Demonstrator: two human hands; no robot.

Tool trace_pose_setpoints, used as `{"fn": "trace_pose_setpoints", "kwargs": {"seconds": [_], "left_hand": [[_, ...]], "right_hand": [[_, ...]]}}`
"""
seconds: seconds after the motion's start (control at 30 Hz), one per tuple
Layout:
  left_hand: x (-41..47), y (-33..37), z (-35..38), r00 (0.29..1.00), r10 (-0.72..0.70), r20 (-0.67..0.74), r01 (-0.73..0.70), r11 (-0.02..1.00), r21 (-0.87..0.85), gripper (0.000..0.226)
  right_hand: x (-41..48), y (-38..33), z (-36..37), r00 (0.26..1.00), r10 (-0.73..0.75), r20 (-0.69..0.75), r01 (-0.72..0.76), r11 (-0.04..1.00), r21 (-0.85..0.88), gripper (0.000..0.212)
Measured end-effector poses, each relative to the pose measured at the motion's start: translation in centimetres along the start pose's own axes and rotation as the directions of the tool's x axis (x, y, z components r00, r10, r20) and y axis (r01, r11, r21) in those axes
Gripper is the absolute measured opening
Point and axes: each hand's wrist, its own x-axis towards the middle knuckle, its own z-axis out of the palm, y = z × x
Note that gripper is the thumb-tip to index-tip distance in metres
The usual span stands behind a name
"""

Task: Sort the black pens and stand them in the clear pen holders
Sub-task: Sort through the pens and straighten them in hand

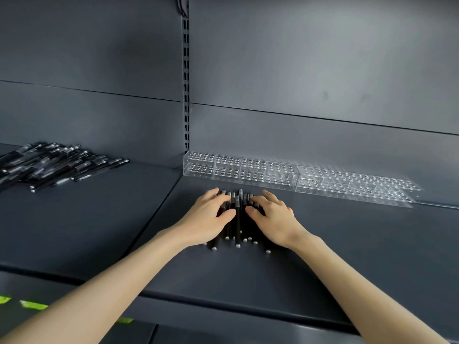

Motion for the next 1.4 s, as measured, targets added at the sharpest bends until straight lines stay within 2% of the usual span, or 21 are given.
{"fn": "trace_pose_setpoints", "kwargs": {"seconds": [0.13, 0.23, 0.3, 0.5, 0.67, 0.9, 1.07, 1.13, 1.27, 1.4], "left_hand": [[-0.6, -0.3, -1.7, 0.998, 0.030, -0.062, -0.026, 0.997, 0.066, 0.039], [-1.6, -0.5, -4.8, 0.984, 0.073, -0.163, -0.042, 0.981, 0.188, 0.032], [-2.5, -0.6, -7.7, 0.960, 0.120, -0.252, -0.063, 0.973, 0.224, 0.027], [-7.1, -3.6, -15.3, 0.846, 0.175, -0.504, -0.090, 0.978, 0.187, 0.016], [-11.9, -10.8, -20.2, 0.812, 0.147, -0.564, -0.045, 0.981, 0.191, 0.013], [-17.7, -25.2, -27.2, 0.864, 0.015, -0.504, 0.070, 0.986, 0.149, 0.011], [-17.4, -32.3, -30.8, 0.882, -0.037, -0.470, 0.121, 0.981, 0.150, 0.013], [-16.4, -34.7, -32.1, 0.897, -0.061, -0.438, 0.168, 0.963, 0.209, 0.024], [-13.9, -38.6, -34.2, 0.932, -0.209, -0.298, 0.301, 0.901, 0.311, 0.055], [-11.5, -41.4, -34.7, 0.948, -0.286, -0.139, 0.317, 0.889, 0.330, 0.080]], "right_hand": [[0.0, -0.6, -1.0, 0.997, -0.040, -0.061, 0.039, 0.999, -0.022, 0.038], [0.4, -3.0, -2.6, 0.981, -0.128, -0.146, 0.124, 0.992, -0.032, 0.031], [0.5, -5.7, -3.6, 0.961, -0.178, -0.210, 0.188, 0.982, 0.029, 0.026], [-0.1, -16.4, -3.6, 0.868, -0.345, -0.357, 0.389, 0.920, 0.056, 0.019], [0.3, -24.7, 1.6, 0.850, -0.381, -0.364, 0.432, 0.899, 0.066, 0.019], [2.7, -36.3, 11.9, 0.890, -0.327, -0.317, 0.375, 0.921, 0.104, 0.021], [5.9, -42.3, 15.3, 0.911, -0.328, -0.252, 0.357, 0.931, 0.080, 0.022], [7.6, -44.1, 16.2, 0.912, -0.328, -0.245, 0.354, 0.933, 0.071, 0.022], [11.6, -46.7, 17.7, 0.914, -0.334, -0.231, 0.352, 0.935, 0.040, 0.021], [15.4, -48.5, 19.3, 0.918, -0.345, -0.195, 0.359, 0.933, 0.039, 0.019]]}}
